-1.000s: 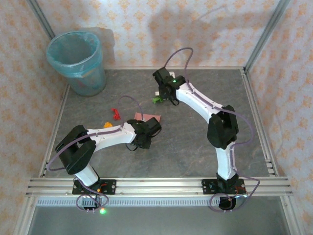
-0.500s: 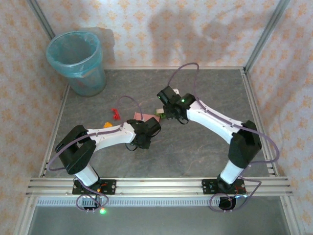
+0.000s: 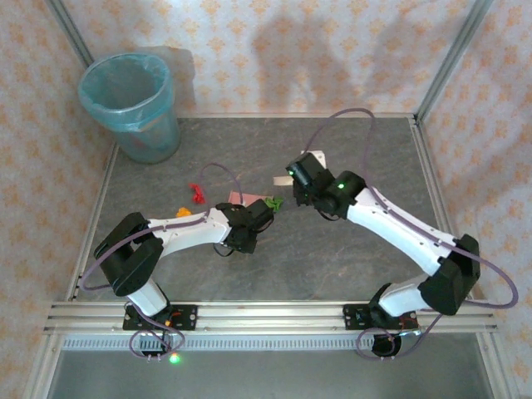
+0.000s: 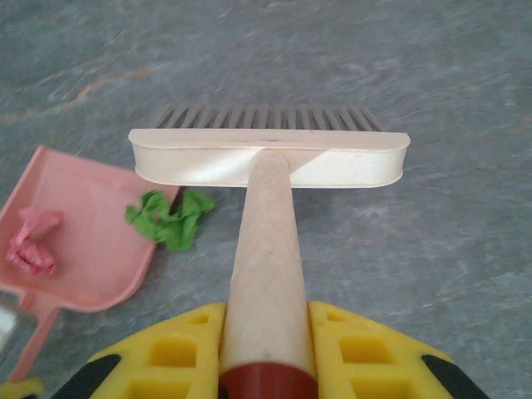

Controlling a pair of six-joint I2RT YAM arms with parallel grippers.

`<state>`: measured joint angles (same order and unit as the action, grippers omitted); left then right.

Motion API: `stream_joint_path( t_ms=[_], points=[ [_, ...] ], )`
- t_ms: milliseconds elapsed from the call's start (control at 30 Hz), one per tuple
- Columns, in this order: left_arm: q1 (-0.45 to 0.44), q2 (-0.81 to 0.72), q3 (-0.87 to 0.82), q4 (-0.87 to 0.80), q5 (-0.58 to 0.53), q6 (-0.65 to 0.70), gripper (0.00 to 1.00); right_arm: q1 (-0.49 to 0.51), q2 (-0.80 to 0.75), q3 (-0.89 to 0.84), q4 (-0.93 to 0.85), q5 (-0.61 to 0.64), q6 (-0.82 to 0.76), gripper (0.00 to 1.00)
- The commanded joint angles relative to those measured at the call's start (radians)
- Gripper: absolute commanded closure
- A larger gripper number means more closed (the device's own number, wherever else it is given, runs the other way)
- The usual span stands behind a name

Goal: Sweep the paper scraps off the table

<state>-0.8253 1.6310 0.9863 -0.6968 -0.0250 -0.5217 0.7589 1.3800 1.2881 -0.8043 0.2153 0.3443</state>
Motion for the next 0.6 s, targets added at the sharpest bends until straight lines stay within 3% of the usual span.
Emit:
stream_joint_path(
  t_ms=[0,267,567],
  points=[
    [-0.02,-0.023,-0.006,-0.001,0.016,0.017,1.0,-0.048,-0.042,-0.04,-0.031,0.096,0.039,1.0],
    [-0.05,-0.011,0.021,-0.064,-0.075,0.007,1.0,-0.067,-0.058,-0.099,-0.152,-0.024,0.05,1.0],
    [-0.055,0.007,0.028,-0.056,-0.03,0.02,1.0,-0.008,-0.026,-0.08,-0.161,-0.16,0.058,1.0]
  ],
)
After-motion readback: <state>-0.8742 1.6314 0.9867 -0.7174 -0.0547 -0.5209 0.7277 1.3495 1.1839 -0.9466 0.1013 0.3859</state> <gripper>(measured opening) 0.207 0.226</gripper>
